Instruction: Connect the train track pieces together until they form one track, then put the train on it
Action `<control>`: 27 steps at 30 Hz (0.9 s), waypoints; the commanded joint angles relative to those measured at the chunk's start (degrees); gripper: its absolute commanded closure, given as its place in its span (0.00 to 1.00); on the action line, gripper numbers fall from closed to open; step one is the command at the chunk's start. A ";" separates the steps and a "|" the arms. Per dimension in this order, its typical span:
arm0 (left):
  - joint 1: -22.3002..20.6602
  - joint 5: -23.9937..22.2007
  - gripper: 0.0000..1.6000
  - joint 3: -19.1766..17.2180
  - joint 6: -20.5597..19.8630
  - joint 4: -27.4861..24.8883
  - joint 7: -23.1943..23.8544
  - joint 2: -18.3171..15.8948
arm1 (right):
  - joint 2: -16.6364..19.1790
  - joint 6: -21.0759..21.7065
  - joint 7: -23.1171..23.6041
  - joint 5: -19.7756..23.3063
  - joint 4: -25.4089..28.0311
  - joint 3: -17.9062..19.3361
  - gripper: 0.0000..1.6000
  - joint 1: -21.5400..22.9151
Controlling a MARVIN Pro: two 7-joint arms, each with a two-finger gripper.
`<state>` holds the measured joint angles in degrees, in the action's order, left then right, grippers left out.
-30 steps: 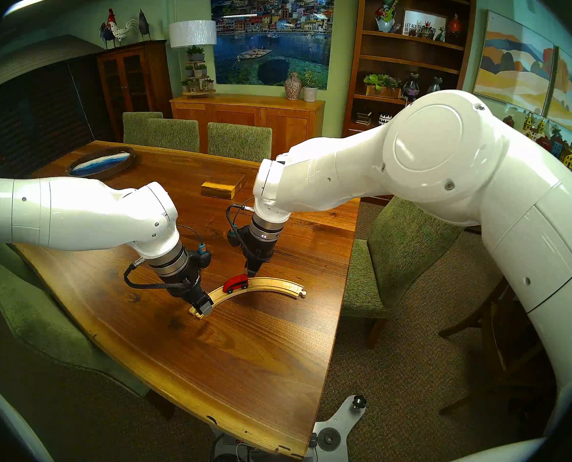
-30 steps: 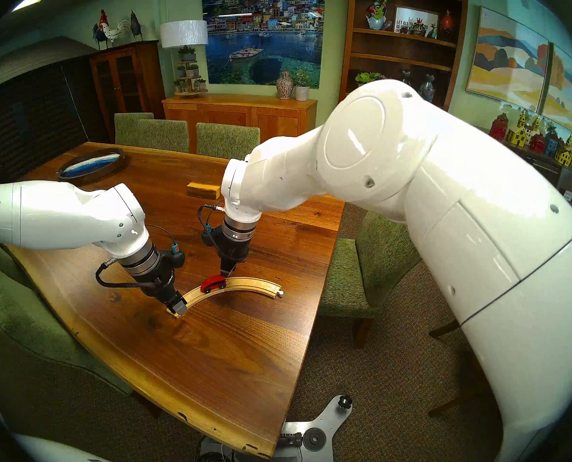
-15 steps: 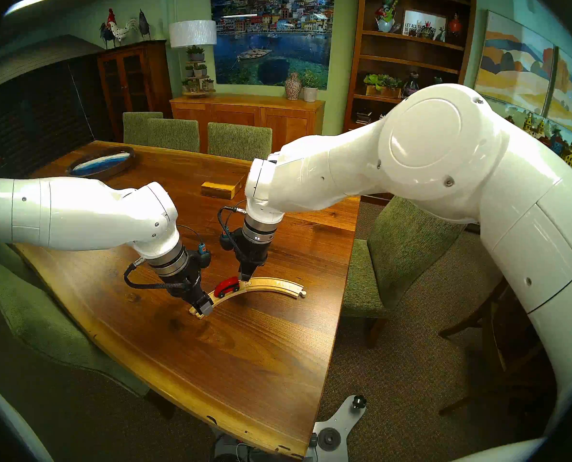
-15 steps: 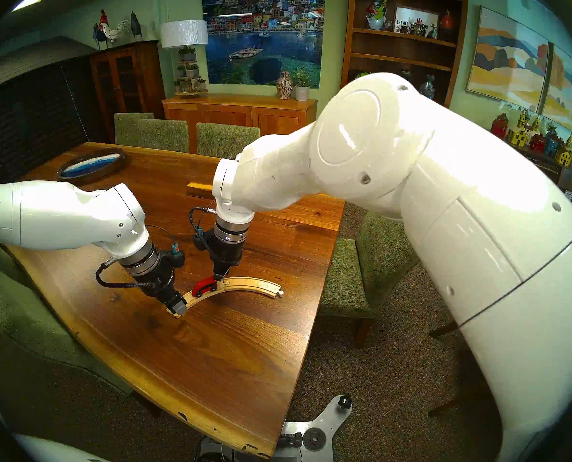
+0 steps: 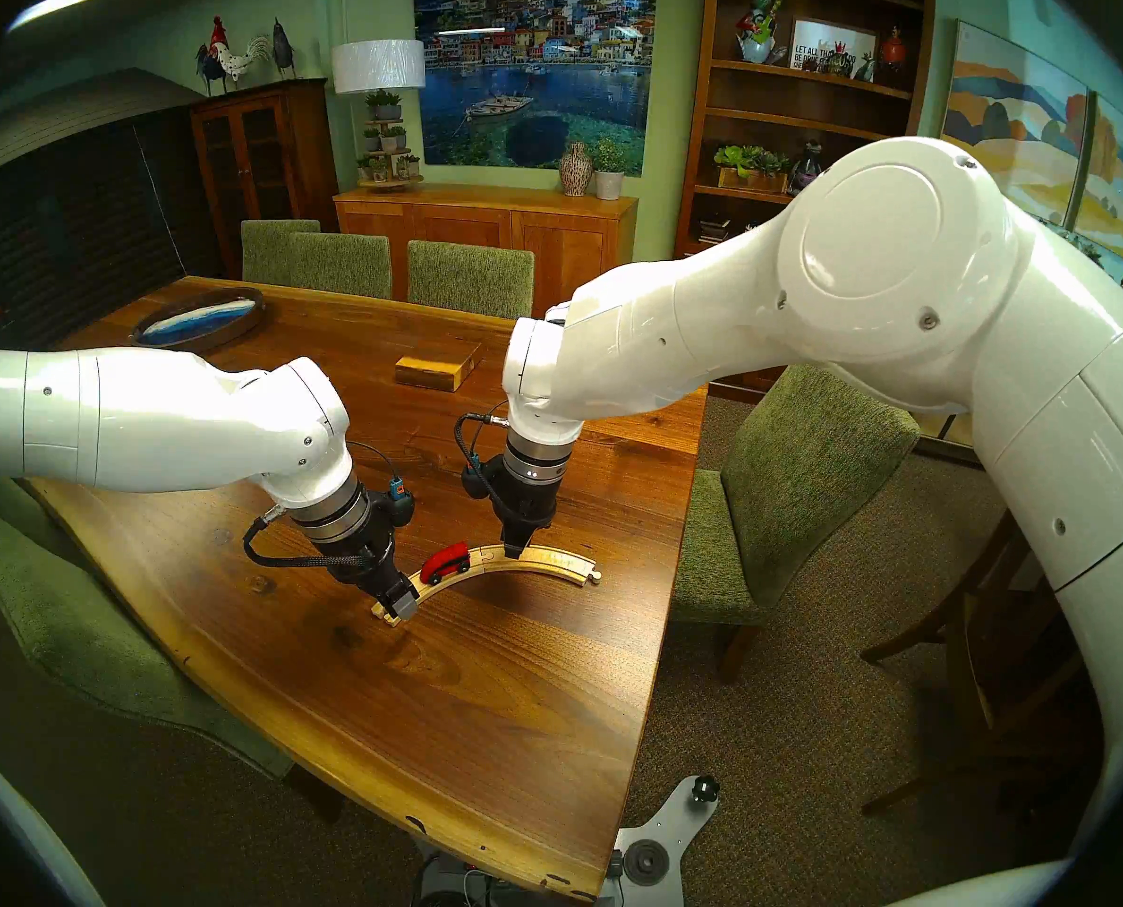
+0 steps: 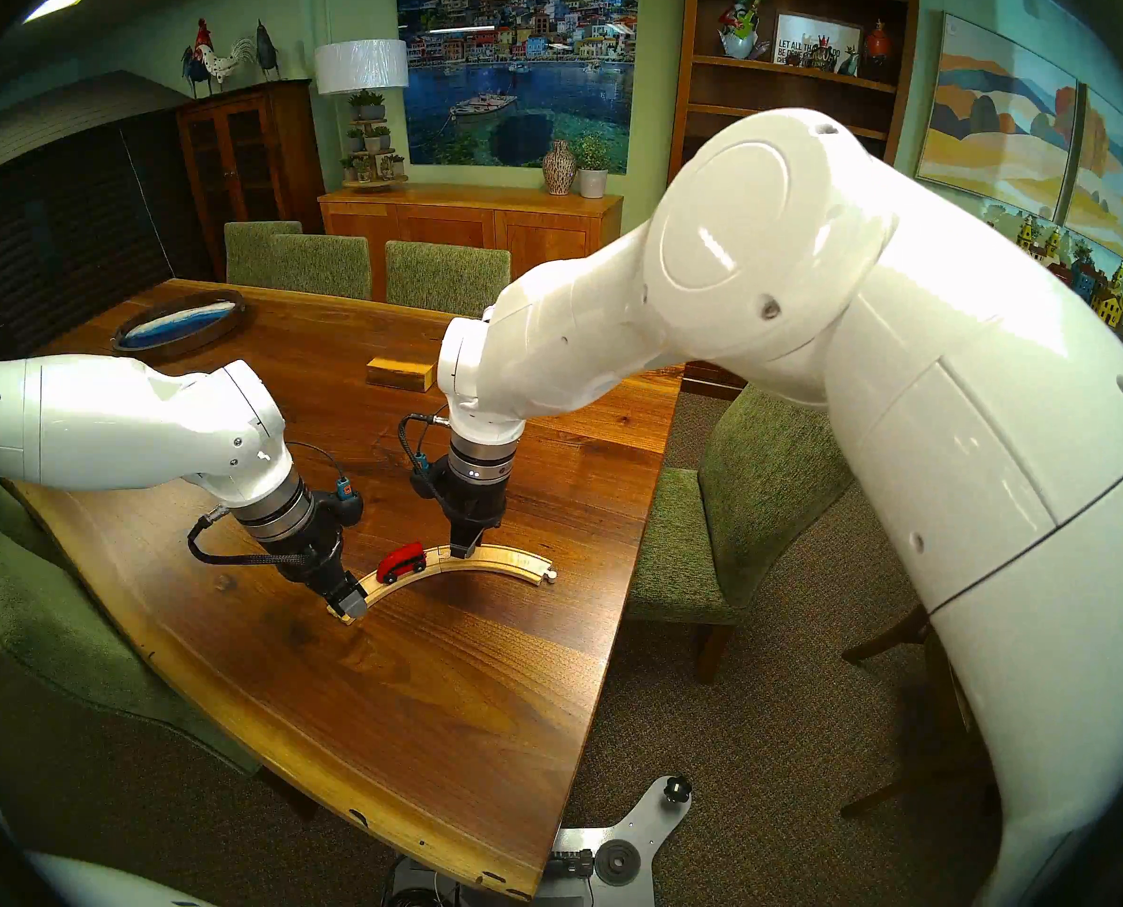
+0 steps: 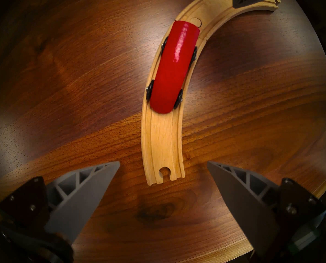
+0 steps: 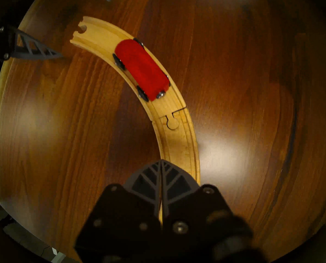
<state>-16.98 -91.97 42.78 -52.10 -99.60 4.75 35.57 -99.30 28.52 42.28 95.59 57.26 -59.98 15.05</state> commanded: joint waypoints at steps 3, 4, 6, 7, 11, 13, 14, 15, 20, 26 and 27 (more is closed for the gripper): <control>-1.57 -0.05 0.00 -1.18 0.07 -0.05 0.01 0.04 | 4.87 1.40 -2.19 1.27 3.35 -0.65 1.00 5.62; -1.56 -0.05 0.00 -1.18 0.07 -0.04 0.01 0.05 | 5.86 1.56 -2.75 1.61 4.69 -0.91 1.00 6.60; -1.55 -0.04 0.00 -1.18 0.08 -0.03 0.01 0.05 | 6.41 1.72 -2.93 1.72 5.31 -1.13 1.00 7.16; -1.54 -0.04 0.00 -1.18 0.08 -0.03 0.01 0.06 | 6.94 1.73 -3.02 1.76 5.96 -1.36 1.00 7.69; -1.50 -0.03 0.00 -1.17 0.10 0.00 0.01 0.07 | 9.29 2.33 -3.35 2.30 8.38 -2.40 1.00 9.72; -1.50 -0.03 0.00 -1.18 0.10 0.00 0.01 0.07 | 10.22 2.44 -3.72 2.37 9.32 -2.41 0.96 10.23; -1.50 -0.03 0.00 -1.18 0.10 -0.01 0.01 0.07 | 10.75 2.62 -3.98 2.29 9.51 -2.16 0.85 10.16; -1.51 -0.03 0.00 -1.19 0.09 -0.01 0.01 0.07 | 10.98 2.25 -4.38 2.96 11.22 -2.74 0.56 11.64; -1.53 -0.03 0.00 -1.20 0.08 -0.03 0.01 0.05 | 13.40 0.89 -5.84 3.04 13.03 -1.33 0.00 12.08; -1.55 -0.04 0.00 -1.21 0.06 -0.04 0.01 0.03 | 15.19 -1.25 -8.32 4.38 17.17 -0.90 0.00 14.67; -1.55 -0.04 0.00 -1.22 0.06 -0.05 0.01 0.03 | 15.47 -1.51 -8.74 4.55 17.66 -0.81 0.00 14.91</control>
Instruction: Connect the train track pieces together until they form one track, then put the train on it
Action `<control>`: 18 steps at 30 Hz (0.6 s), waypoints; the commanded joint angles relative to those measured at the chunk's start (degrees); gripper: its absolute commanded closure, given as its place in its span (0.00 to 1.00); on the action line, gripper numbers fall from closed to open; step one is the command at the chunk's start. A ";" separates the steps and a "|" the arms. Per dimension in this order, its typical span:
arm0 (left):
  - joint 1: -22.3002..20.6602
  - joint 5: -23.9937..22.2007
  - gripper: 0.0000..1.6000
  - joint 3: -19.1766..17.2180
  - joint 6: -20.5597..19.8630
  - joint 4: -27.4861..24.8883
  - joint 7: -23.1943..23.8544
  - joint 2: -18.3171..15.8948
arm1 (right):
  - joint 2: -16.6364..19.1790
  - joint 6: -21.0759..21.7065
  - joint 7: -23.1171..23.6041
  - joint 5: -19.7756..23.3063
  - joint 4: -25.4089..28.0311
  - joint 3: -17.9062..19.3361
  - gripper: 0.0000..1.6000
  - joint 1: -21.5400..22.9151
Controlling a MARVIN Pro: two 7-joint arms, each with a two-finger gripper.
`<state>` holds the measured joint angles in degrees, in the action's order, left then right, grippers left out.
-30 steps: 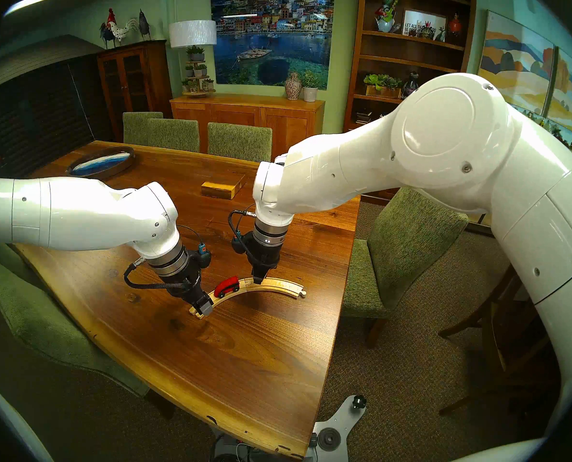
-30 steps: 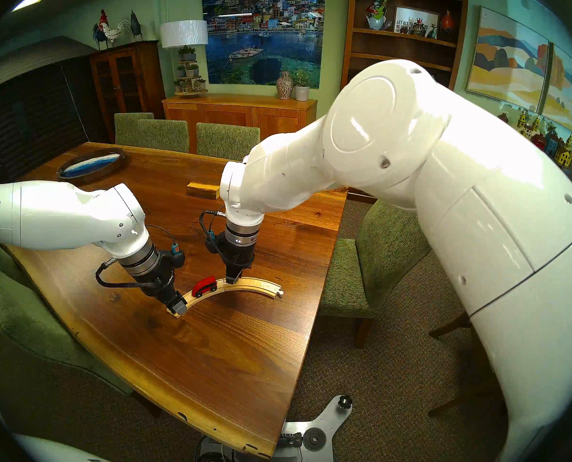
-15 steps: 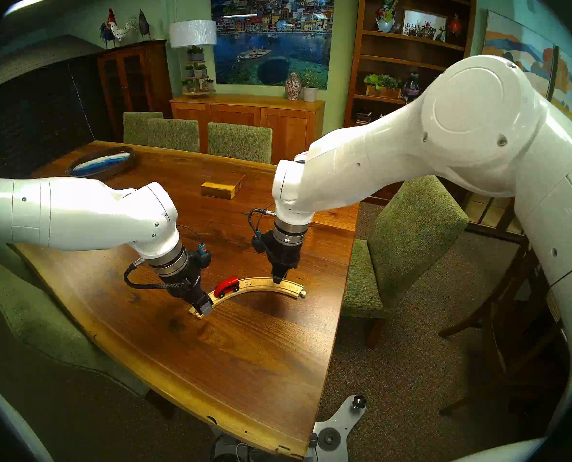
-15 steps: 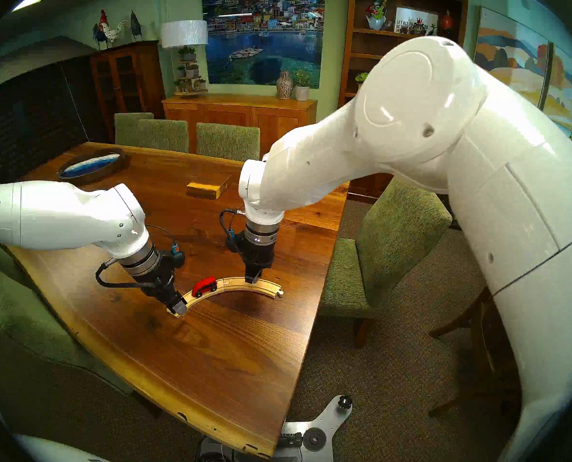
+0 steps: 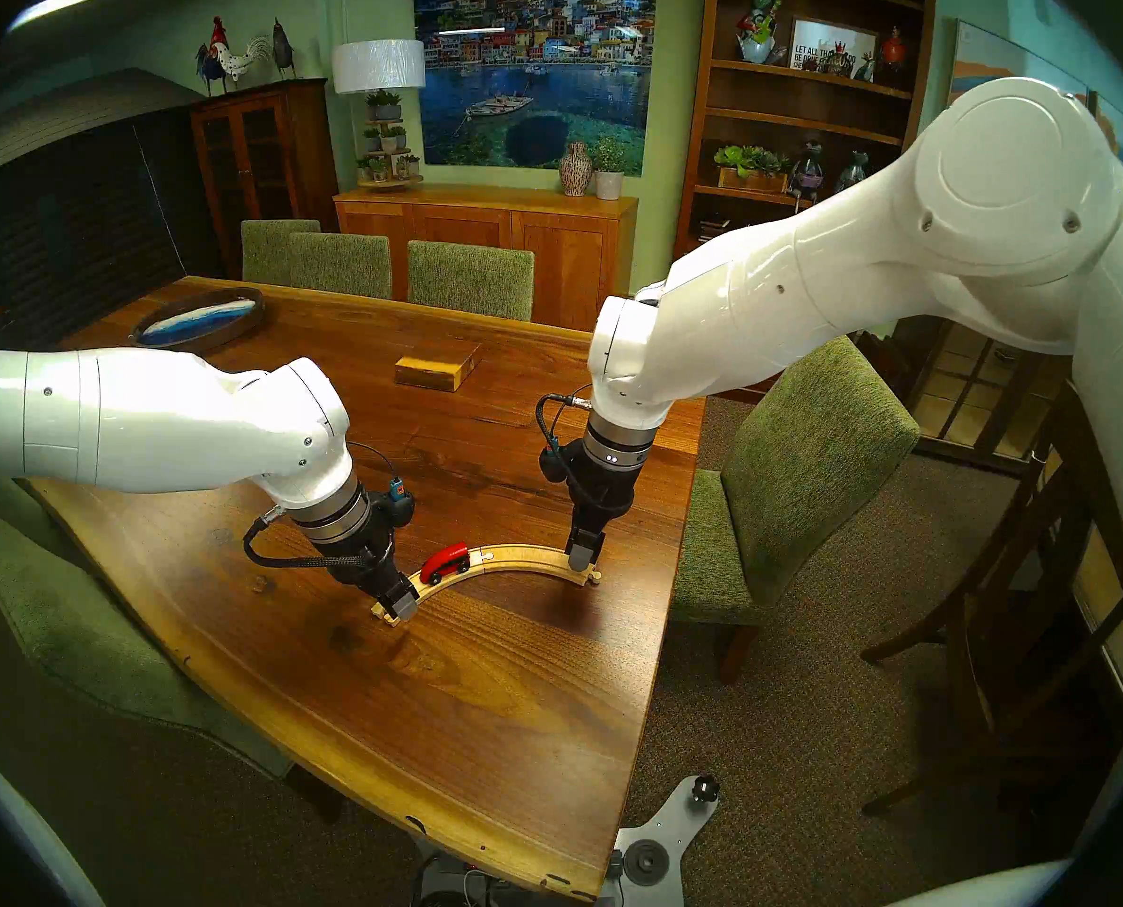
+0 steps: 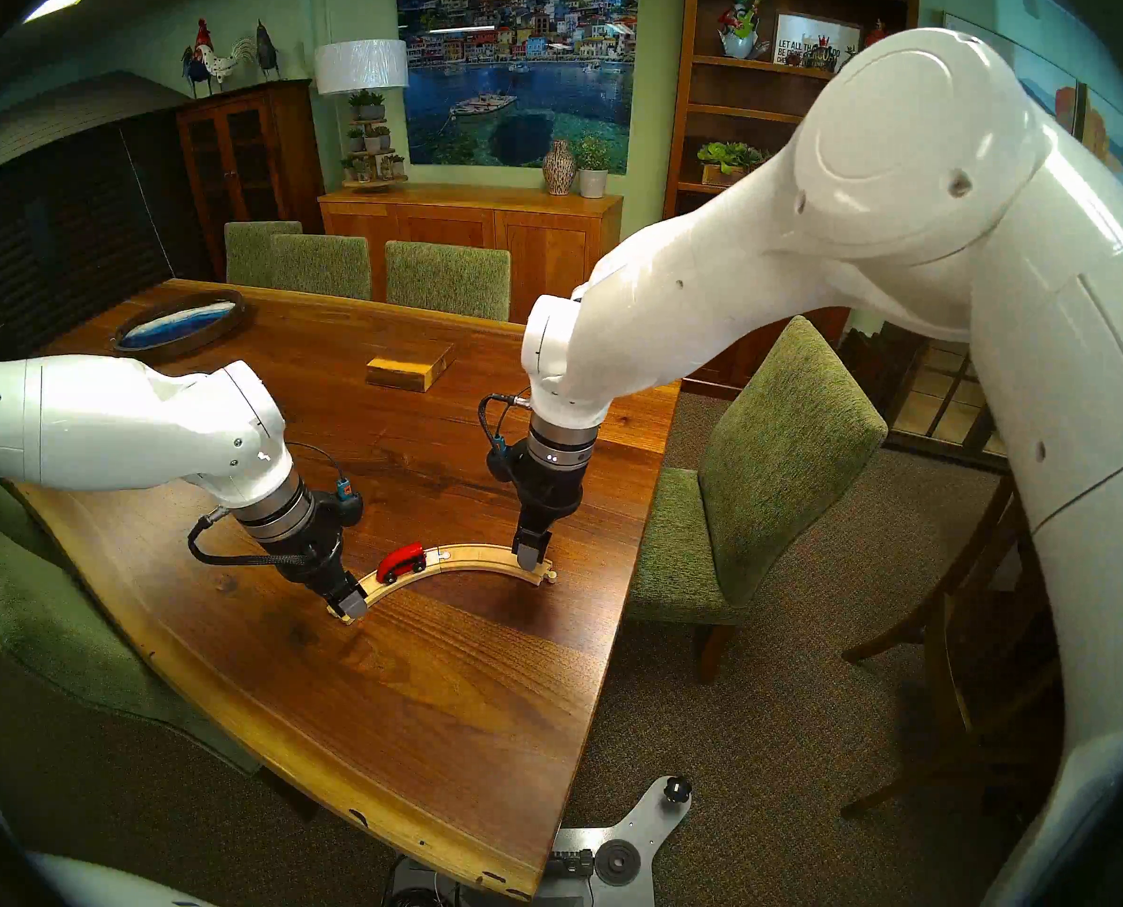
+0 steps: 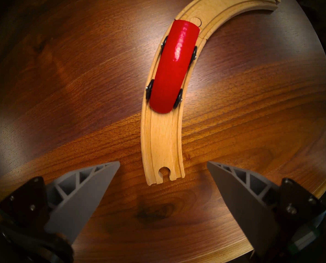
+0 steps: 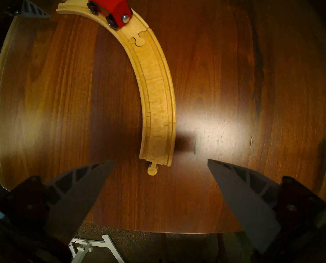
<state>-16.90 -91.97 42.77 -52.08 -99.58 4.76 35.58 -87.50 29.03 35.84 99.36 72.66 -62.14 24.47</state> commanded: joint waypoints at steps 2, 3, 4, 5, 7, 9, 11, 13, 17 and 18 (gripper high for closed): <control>-1.64 -0.05 0.00 -1.21 0.04 -0.07 0.00 0.01 | 4.08 -2.35 -3.07 1.13 2.96 1.44 0.00 5.83; -1.64 -0.05 0.00 -1.21 0.04 -0.07 0.00 0.01 | 4.23 -2.50 -3.38 1.23 3.27 1.45 0.00 5.96; -1.65 -0.05 0.00 -1.22 0.03 -0.08 0.00 0.01 | 4.46 -2.73 -3.87 1.37 3.75 1.47 0.00 6.15; -1.66 -0.05 0.00 -1.22 0.03 -0.08 0.00 0.00 | 4.61 -2.88 -4.21 1.48 4.07 1.47 0.00 6.27; -1.66 -0.05 0.00 -1.22 0.02 -0.09 -0.01 0.00 | 4.88 -3.17 -4.89 1.70 4.68 1.48 0.00 6.52; -1.67 -0.05 0.00 -1.22 0.01 -0.10 -0.01 -0.01 | 5.09 -3.42 -5.51 1.92 5.21 1.46 0.00 6.73; -1.67 -0.06 0.00 -1.23 0.00 -0.10 -0.01 -0.01 | 5.24 -3.62 -6.02 2.11 5.63 1.44 0.00 6.90; -1.68 -0.06 0.00 -1.23 0.00 -0.11 -0.01 -0.02 | 5.34 -3.78 -6.41 2.27 5.95 1.41 0.00 7.04; -1.68 -0.06 0.00 -1.24 -0.01 -0.12 -0.02 -0.03 | 5.53 -4.11 -7.25 2.65 6.62 1.32 0.00 7.33; -1.69 -0.06 0.00 -1.24 -0.01 -0.12 -0.02 -0.03 | 5.55 -4.15 -7.36 2.70 6.70 1.30 0.00 7.37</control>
